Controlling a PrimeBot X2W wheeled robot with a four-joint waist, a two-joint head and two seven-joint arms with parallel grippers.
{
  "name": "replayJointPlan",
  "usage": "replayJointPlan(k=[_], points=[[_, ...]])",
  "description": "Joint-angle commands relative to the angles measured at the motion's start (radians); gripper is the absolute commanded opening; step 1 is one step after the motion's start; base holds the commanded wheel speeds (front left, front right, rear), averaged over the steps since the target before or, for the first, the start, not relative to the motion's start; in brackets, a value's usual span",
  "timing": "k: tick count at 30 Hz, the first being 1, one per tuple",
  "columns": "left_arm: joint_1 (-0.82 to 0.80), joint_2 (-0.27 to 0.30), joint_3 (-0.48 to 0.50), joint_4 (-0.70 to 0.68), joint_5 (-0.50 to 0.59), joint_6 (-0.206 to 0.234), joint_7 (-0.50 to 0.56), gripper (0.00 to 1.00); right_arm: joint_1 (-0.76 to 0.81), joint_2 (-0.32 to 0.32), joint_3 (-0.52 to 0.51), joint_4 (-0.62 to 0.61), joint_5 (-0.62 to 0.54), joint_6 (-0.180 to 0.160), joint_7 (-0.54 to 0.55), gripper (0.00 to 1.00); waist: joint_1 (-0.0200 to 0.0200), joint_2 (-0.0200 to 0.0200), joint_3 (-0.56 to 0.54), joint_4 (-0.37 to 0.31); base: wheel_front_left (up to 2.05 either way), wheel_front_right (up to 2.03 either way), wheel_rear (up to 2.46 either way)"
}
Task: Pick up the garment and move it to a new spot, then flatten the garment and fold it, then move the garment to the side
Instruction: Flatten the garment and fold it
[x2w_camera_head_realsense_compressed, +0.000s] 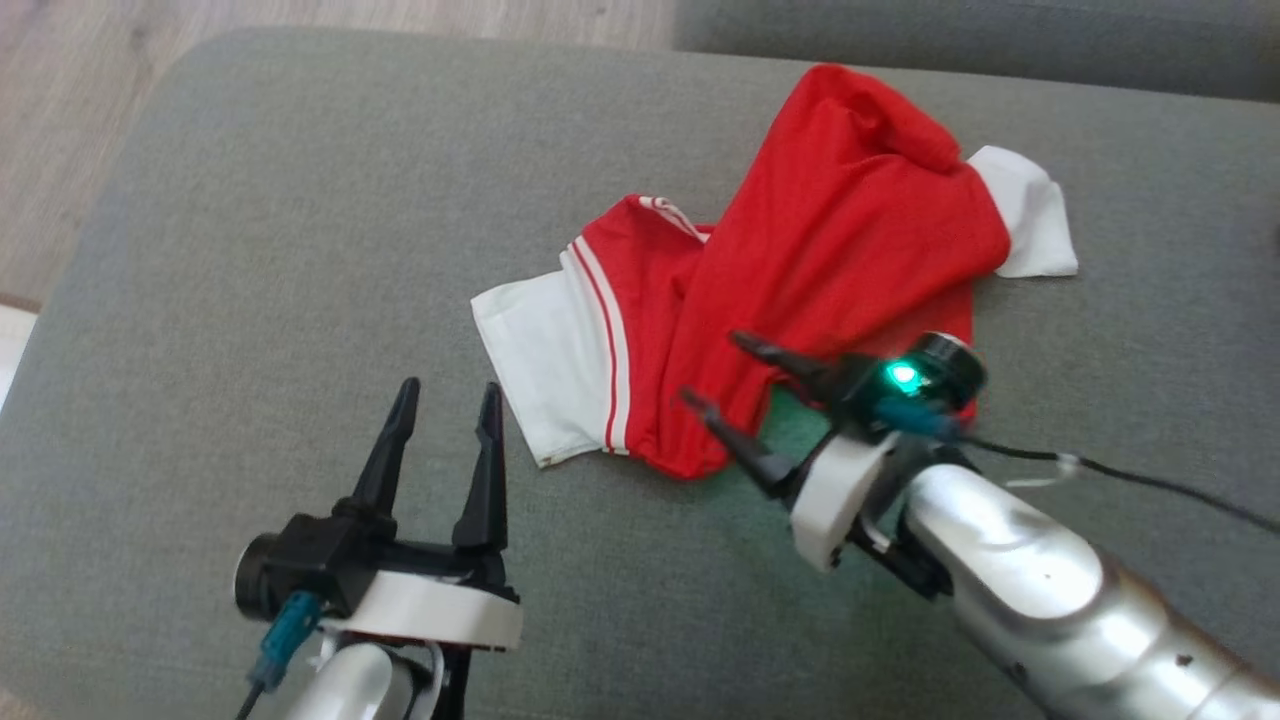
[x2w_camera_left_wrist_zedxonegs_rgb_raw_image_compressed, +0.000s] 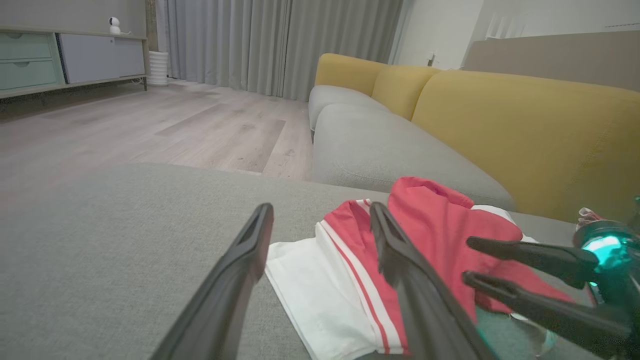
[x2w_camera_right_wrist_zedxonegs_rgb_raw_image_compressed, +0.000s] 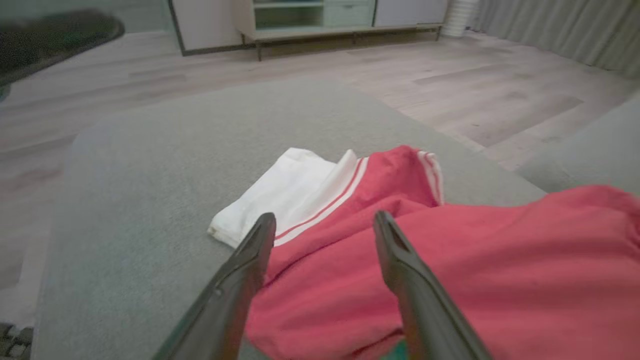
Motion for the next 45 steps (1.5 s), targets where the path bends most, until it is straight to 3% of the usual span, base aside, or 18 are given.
replayJointPlan(k=[1, 13, 21, 30, 45], points=[[-0.024, 0.020, 0.043, -0.021, -0.005, -0.004, -0.003, 1.00, 0.035, 0.020, -0.054, -0.020, -0.012, 0.007, -0.023, 1.00, 0.0000, -0.0001, -0.013, -0.012, 0.00, 0.00, 0.00], [0.005, 0.012, 0.076, 0.071, -0.052, -0.017, -0.030, 1.00, 0.318, 0.154, -0.603, -0.127, -0.221, 0.007, -0.077, 1.00, 0.0000, -0.0001, -0.092, -0.056, 0.00, 0.00, 0.00], [0.053, -0.002, 0.093, 0.120, -0.063, -0.032, -0.051, 1.00, 0.512, 0.220, -0.822, -0.278, -0.342, 0.007, -0.065, 1.00, 0.0000, -0.0001, -0.120, -0.060, 0.00, 0.00, 0.00], [0.077, -0.008, 0.120, 0.131, -0.049, -0.042, -0.058, 1.00, 0.634, 0.224, -0.882, -0.387, -0.283, 0.007, -0.045, 1.00, 0.0000, -0.0001, -0.134, -0.067, 0.00, 0.00, 0.00], [0.086, -0.019, 0.121, 0.166, -0.037, -0.060, -0.059, 1.00, 0.657, 0.224, -0.883, -0.404, -0.262, 0.007, -0.027, 1.00, 0.0000, -0.0001, -0.141, -0.066, 0.00, 0.00, 0.00]])
